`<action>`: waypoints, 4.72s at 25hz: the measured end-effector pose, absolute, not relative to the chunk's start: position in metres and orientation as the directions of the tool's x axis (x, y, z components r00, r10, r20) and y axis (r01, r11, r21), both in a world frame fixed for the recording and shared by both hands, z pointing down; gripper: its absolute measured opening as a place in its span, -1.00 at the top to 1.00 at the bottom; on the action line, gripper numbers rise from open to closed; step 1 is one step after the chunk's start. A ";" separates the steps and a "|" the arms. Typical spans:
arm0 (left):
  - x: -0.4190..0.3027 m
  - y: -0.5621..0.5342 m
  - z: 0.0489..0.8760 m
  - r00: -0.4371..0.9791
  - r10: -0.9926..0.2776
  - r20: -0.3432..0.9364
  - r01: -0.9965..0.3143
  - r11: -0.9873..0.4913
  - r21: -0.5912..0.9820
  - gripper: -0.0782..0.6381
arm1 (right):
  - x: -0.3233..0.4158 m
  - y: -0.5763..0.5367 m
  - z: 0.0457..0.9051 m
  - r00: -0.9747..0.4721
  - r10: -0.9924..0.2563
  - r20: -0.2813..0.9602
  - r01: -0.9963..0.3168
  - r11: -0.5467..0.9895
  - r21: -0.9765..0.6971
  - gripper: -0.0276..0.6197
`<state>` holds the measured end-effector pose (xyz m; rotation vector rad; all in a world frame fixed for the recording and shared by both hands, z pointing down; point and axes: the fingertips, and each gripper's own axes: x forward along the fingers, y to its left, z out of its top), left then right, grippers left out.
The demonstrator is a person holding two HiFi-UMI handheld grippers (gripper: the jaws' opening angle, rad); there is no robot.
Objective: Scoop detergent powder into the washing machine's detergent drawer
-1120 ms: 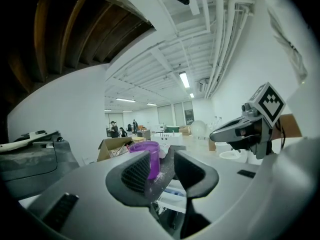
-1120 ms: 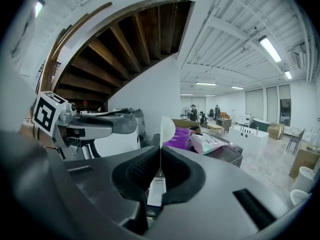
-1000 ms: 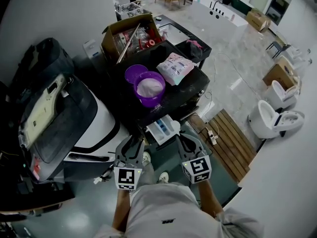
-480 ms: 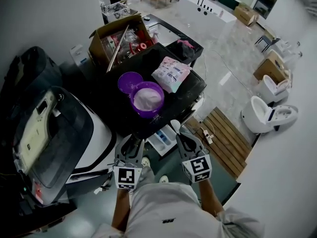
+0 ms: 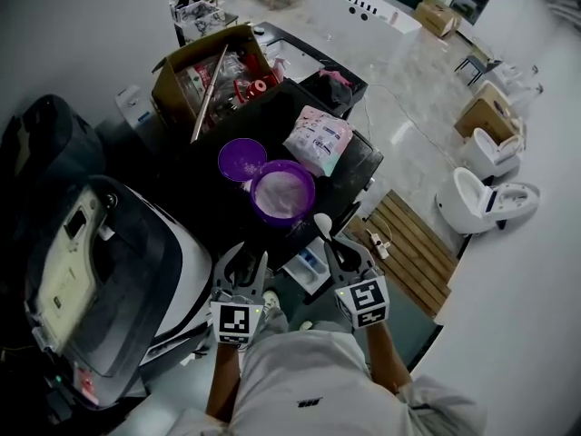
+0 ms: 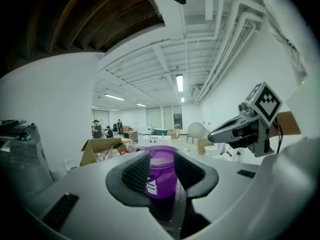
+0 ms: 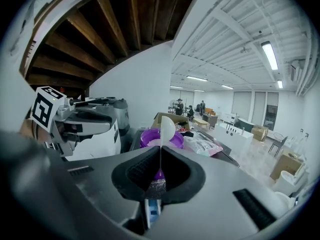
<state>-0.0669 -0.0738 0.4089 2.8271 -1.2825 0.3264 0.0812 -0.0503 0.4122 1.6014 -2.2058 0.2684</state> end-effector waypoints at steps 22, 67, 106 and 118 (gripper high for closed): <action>-0.061 -0.165 0.437 0.651 -0.714 0.258 -0.735 -0.677 -0.017 0.33 | 0.074 -0.139 0.443 -0.251 -0.765 0.593 -0.921 0.378 0.097 0.89; -0.064 -0.262 0.444 0.714 -0.662 0.229 -0.678 -0.735 -0.011 0.26 | 0.042 -0.240 0.513 -0.162 -0.336 0.928 -0.826 0.560 0.059 0.90; -0.067 -0.285 0.449 0.686 -0.680 0.258 -0.678 -0.727 -0.110 0.26 | -0.020 -0.200 0.538 -0.335 0.065 0.940 -0.617 0.739 -0.271 0.88; -0.061 -0.280 0.447 0.688 -0.681 0.251 -0.675 -0.728 -0.122 0.26 | -0.013 -0.182 0.507 -0.506 0.039 0.861 -0.603 0.699 -0.386 0.89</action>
